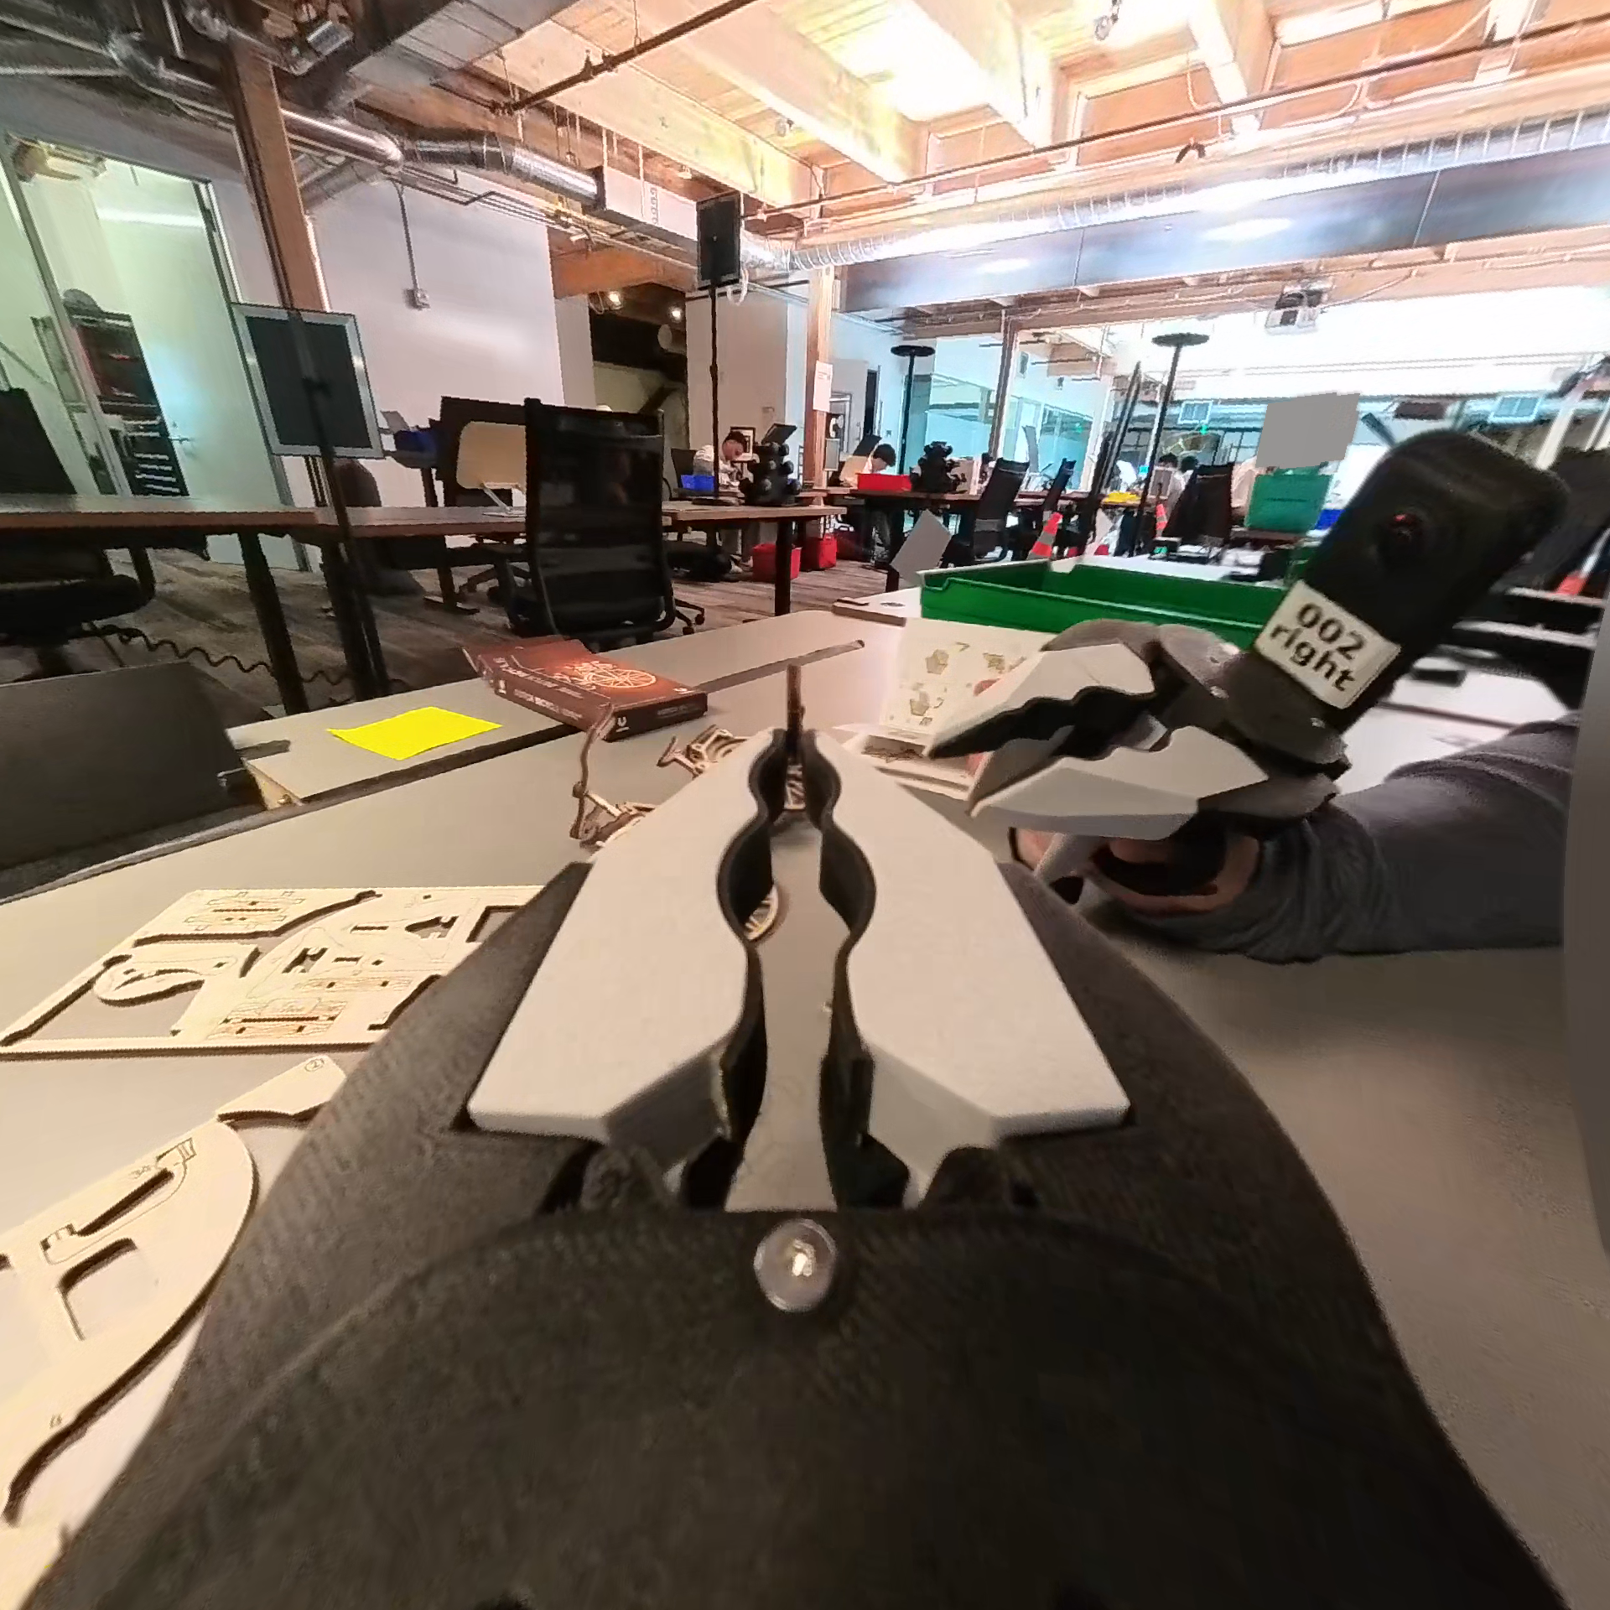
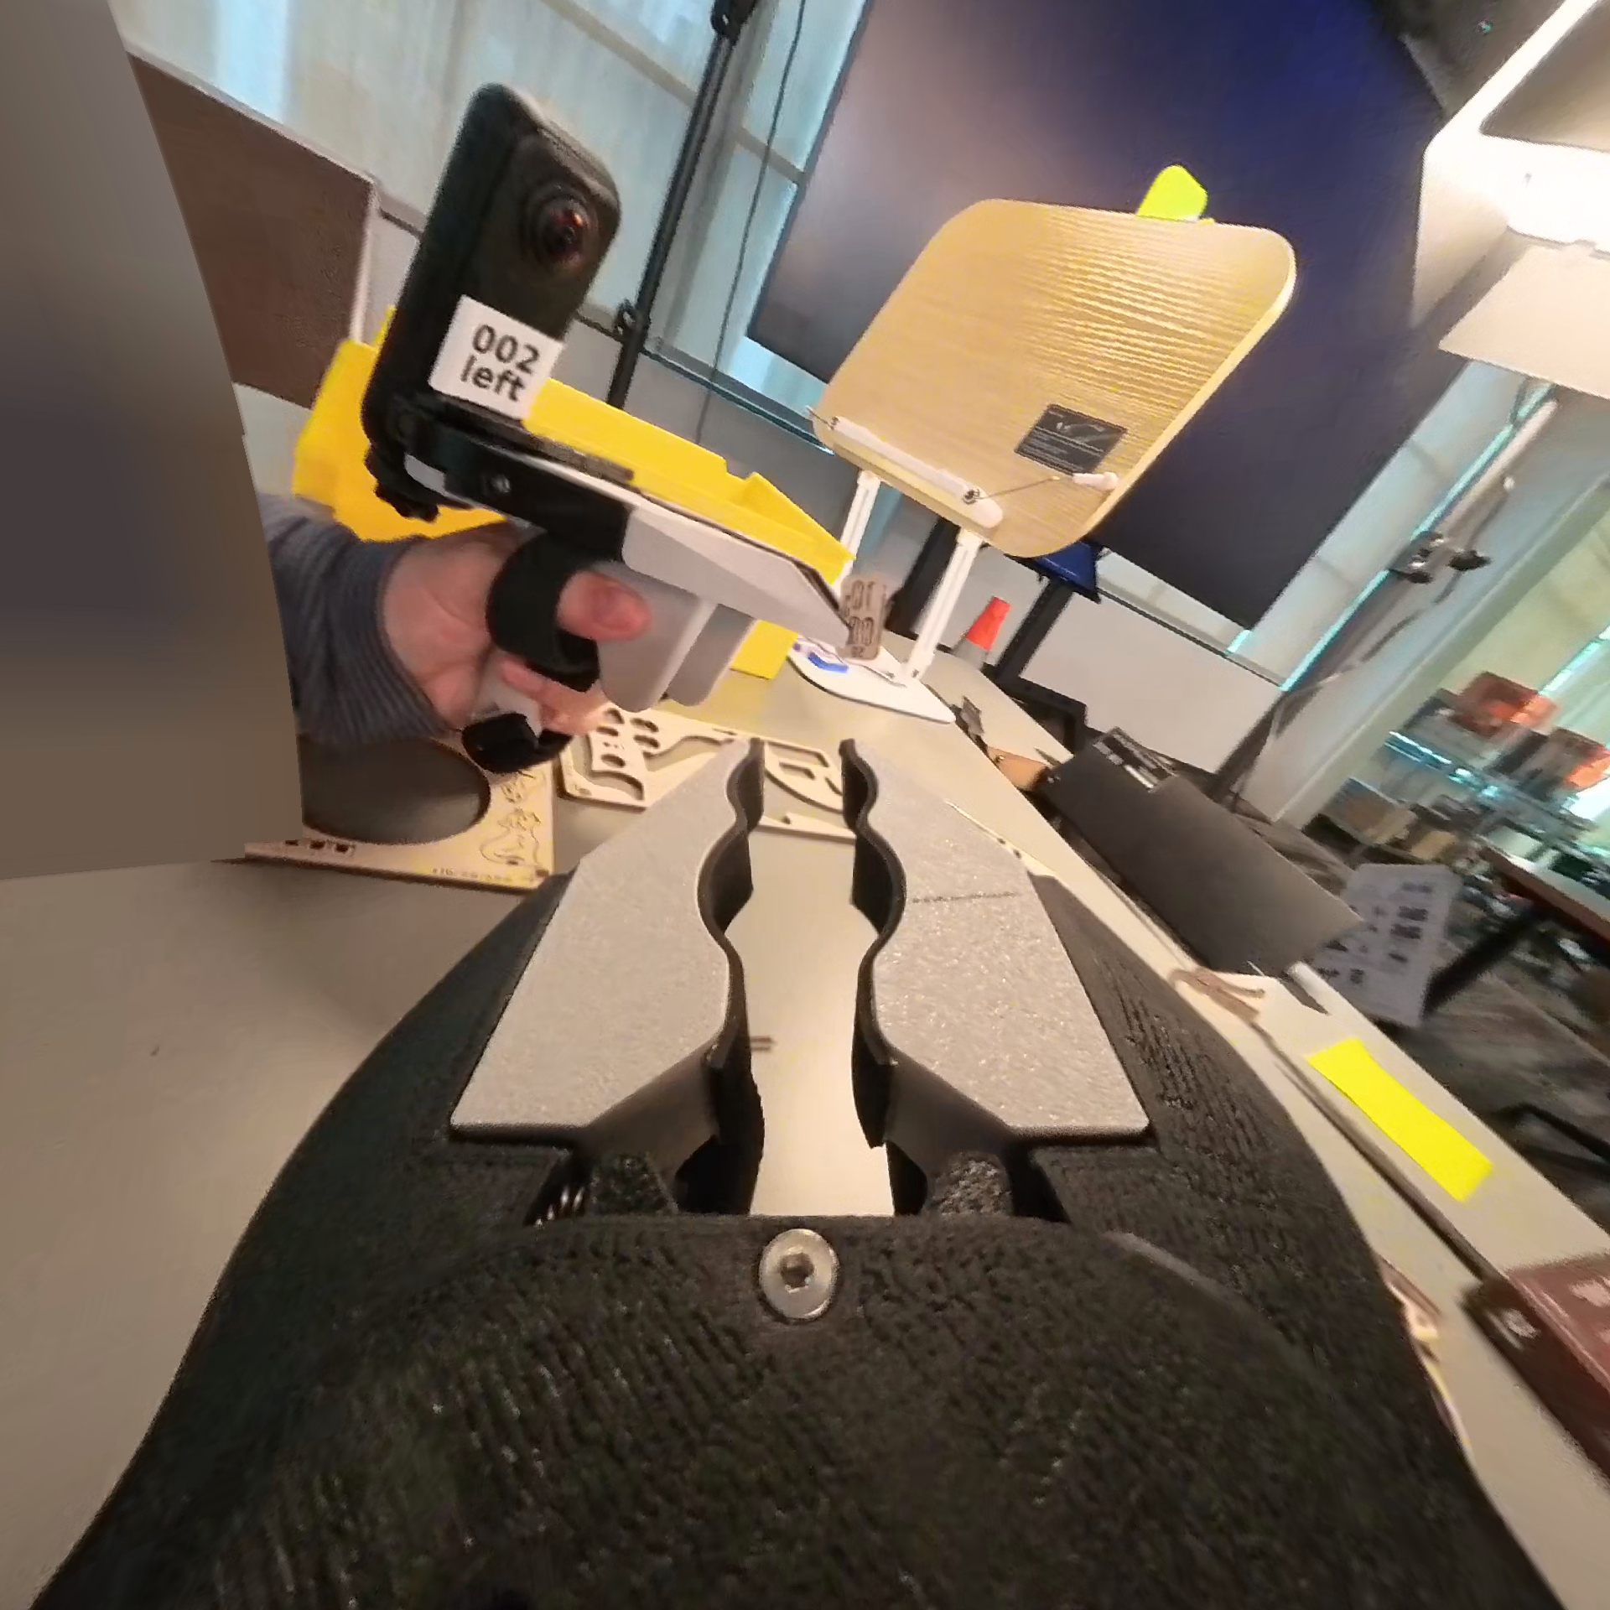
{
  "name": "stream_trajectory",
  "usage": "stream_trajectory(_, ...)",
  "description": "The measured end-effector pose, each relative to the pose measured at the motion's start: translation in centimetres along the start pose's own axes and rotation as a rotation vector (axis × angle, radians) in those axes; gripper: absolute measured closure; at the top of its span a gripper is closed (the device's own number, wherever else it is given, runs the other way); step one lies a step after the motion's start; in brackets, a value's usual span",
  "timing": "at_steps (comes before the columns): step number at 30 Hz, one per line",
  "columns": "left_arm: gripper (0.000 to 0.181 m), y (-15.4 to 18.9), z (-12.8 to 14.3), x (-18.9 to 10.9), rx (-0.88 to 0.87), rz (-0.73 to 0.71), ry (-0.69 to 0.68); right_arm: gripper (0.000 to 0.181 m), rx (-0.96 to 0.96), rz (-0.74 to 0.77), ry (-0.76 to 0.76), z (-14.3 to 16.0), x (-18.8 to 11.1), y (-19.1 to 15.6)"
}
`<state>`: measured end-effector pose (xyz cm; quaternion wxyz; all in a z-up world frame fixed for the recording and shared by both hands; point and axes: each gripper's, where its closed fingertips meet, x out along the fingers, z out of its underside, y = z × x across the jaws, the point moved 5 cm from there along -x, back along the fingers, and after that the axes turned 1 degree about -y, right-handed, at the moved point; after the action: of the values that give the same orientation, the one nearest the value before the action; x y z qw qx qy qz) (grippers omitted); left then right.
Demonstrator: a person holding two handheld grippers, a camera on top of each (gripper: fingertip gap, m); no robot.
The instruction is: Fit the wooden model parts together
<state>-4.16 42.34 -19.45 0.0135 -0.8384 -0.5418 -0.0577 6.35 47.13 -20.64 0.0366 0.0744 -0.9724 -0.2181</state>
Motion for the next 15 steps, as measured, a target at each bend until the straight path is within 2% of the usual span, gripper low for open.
stream_trajectory(6, 0.18, 0.5, 0.4, 0.4, -0.06, 0.104, -0.027, 0.167, 0.115, -0.067, 0.067, -0.1, 1.0, 0.8)
stream_trajectory(15, 0.18, 0.5, 0.4, 0.3, -0.029, 0.061, -0.008, 0.167, 0.219, -0.039, 0.076, 0.3, 0.8, 2.0)
